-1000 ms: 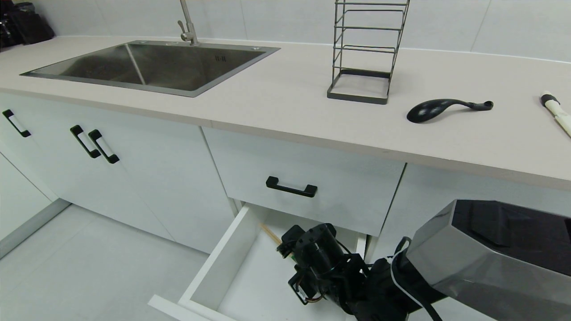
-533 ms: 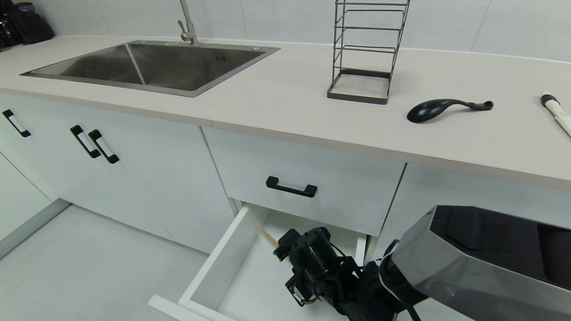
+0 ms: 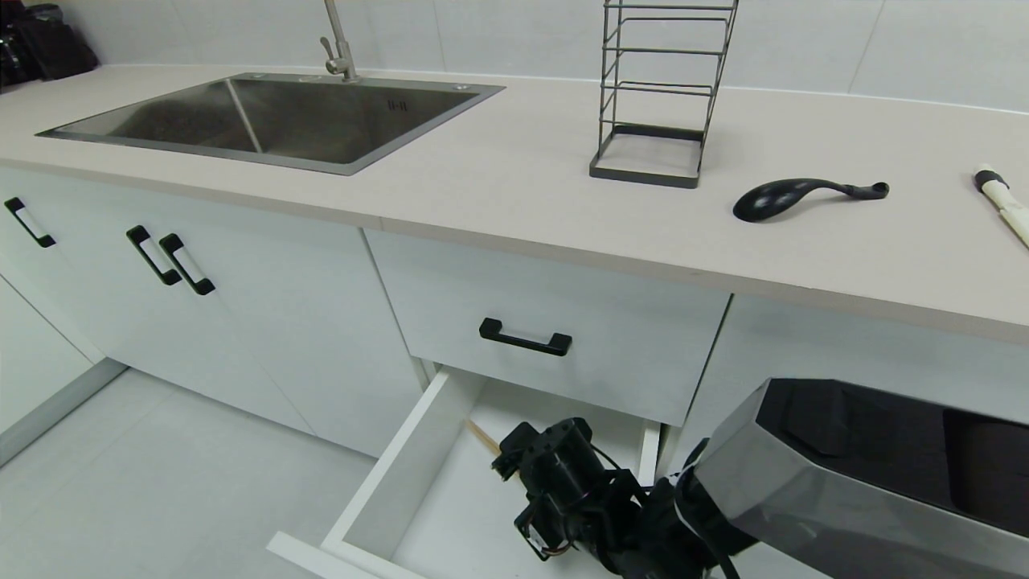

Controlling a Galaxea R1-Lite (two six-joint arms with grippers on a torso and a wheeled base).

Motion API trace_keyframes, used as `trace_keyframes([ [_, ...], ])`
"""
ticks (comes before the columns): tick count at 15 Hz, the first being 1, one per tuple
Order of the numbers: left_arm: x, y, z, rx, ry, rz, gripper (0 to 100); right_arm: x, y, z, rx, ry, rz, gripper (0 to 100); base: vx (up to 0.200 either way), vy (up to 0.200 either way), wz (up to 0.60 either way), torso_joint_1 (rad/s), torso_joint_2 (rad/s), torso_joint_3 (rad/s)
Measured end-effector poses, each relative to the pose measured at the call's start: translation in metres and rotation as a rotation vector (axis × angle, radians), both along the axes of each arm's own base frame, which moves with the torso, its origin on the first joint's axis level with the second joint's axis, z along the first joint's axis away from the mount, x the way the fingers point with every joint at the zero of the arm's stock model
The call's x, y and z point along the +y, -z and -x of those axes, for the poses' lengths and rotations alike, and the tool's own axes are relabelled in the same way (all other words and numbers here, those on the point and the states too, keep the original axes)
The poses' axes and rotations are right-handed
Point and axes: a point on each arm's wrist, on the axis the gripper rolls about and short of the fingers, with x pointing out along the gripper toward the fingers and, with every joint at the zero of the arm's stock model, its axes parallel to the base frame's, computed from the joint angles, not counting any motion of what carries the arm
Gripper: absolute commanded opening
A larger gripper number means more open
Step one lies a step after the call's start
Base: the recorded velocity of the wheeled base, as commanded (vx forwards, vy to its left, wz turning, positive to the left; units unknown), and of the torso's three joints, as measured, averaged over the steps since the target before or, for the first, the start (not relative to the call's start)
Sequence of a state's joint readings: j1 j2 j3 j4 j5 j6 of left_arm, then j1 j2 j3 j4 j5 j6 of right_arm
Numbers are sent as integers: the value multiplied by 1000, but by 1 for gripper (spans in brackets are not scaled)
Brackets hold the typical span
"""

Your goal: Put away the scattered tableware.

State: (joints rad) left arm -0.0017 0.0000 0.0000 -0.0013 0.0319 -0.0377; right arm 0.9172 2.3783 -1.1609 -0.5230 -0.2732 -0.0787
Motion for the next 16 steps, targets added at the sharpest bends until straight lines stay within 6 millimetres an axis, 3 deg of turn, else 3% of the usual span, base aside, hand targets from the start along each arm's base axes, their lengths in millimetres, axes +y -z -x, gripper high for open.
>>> trace_keyframes([
  [1,0,0,0,0,0,0,100,0,0,1,-2,-17,10,100,0,0,0,0,0,0],
  [5,0,0,0,0,0,0,100,2,-2,4,6,-57,1,100,0,0,0,0,0,0],
  [8,0,0,0,0,0,0,100,6,-17,15,-8,-84,-19,100,0,0,0,0,0,0],
  [13,0,0,0,0,0,0,100,1,-58,61,-32,-178,-68,100,0,0,0,0,0,0],
  [16,0,0,0,0,0,0,100,-19,-79,79,-56,-200,-106,100,0,0,0,0,0,0],
])
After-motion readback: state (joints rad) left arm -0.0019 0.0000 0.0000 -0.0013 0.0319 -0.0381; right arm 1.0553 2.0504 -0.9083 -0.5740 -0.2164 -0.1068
